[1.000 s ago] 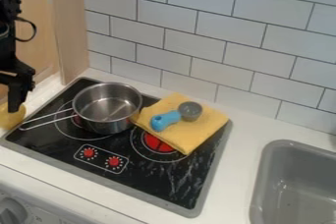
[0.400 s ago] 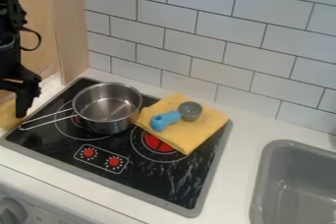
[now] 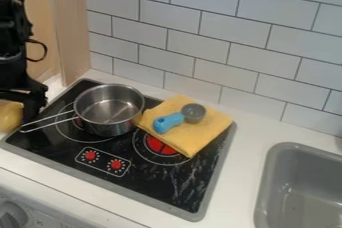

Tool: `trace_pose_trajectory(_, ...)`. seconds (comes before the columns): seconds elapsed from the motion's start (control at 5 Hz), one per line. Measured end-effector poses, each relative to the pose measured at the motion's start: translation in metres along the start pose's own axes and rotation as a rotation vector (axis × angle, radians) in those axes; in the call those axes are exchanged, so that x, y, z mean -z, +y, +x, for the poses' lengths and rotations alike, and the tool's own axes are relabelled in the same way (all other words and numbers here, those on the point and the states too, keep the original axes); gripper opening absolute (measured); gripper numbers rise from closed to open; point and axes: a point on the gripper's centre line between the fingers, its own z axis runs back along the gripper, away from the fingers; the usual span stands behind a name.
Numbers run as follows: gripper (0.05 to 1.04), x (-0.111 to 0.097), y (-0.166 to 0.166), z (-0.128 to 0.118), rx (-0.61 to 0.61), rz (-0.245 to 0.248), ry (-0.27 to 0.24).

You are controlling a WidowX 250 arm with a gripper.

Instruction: Move the yellow object below the blue measuring spoon

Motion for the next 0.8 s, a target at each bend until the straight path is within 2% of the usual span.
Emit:
trace_pose_trajectory(0.2, 0.963, 0.0033, -0.0033, 0.0034, 0.004, 0.000, 0.009)
trace_pose_trajectory(0.4, 0.683, 0.0039, -0.0013, 0.0045, -0.002, 0.015, 0.011)
trace_pose_trajectory(0.6, 0.641, 0.0036, -0.0006, 0.0017, 0.008, 0.018, 0.031)
trace_pose_trajectory(0.8, 0.641, -0.0005, 0.0011, 0.0050, 0.002, 0.021, 0.031)
